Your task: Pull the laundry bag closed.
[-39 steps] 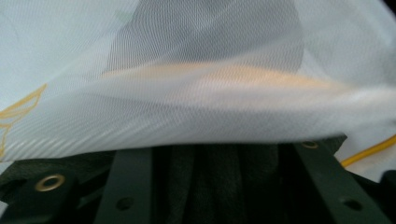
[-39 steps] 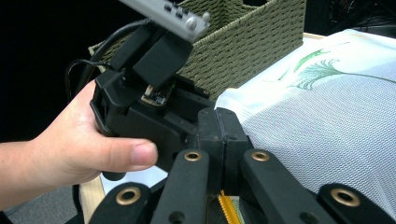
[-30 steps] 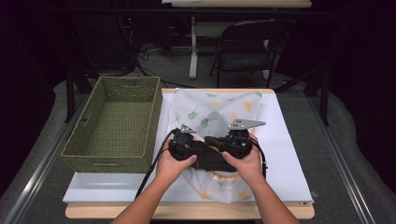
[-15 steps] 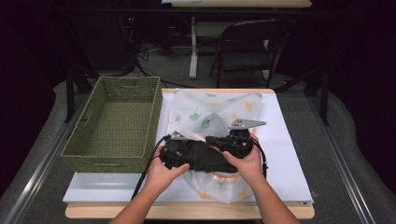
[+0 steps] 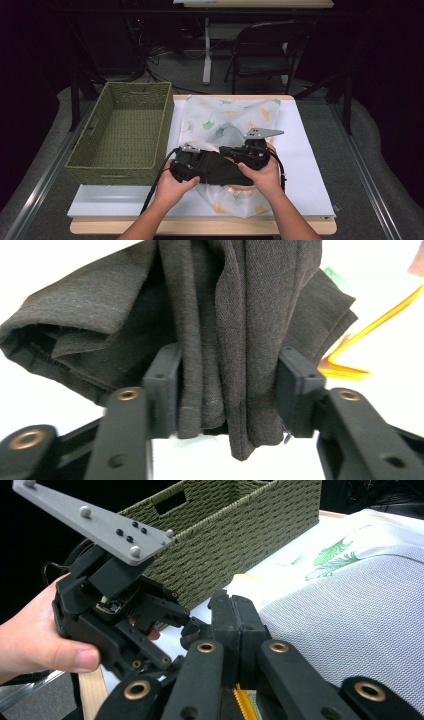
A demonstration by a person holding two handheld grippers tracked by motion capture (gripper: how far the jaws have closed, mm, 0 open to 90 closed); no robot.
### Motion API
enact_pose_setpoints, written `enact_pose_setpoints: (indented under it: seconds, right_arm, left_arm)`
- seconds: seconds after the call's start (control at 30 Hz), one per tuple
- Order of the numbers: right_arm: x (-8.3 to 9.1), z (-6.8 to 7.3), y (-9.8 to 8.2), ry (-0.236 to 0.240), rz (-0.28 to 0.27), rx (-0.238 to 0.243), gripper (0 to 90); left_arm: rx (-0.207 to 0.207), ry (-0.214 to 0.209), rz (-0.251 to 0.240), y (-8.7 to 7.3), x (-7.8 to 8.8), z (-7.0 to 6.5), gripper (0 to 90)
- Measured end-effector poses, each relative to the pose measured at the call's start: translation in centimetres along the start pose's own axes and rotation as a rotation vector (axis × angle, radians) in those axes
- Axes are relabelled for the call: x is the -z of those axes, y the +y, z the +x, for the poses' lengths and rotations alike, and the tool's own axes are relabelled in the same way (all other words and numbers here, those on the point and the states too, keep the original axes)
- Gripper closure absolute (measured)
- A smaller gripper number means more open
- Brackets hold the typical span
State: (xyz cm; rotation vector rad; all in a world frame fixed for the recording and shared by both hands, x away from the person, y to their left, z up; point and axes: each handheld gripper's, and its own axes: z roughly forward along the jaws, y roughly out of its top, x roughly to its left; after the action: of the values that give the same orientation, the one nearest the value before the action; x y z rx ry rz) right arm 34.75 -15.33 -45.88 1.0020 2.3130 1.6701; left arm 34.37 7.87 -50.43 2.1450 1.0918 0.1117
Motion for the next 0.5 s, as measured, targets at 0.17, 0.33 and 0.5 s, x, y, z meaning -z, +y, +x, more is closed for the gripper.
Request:
enact_pose_setpoints:
  seconds: [0.17, 0.33, 0.5]
  right_arm:
    - [-0.1, 0.3, 0.0, 0.003, 0.009, 0.008, 90.0]
    - [-0.2, 0.6, 0.1, 0.016, 0.007, 0.012, 90.0]
    - [-0.1, 0.7, 0.1, 0.018, 0.002, 0.004, 90.0]
  left_arm:
    - [0.017, 0.005, -0.070, 0.8, 0.6, -0.1, 69.3]
    - [0.031, -0.002, -0.103, 2.0, 0.8, -0.3, 71.8]
    - [0.031, 0.006, -0.114, 3.0, 0.1, -0.3, 72.2]
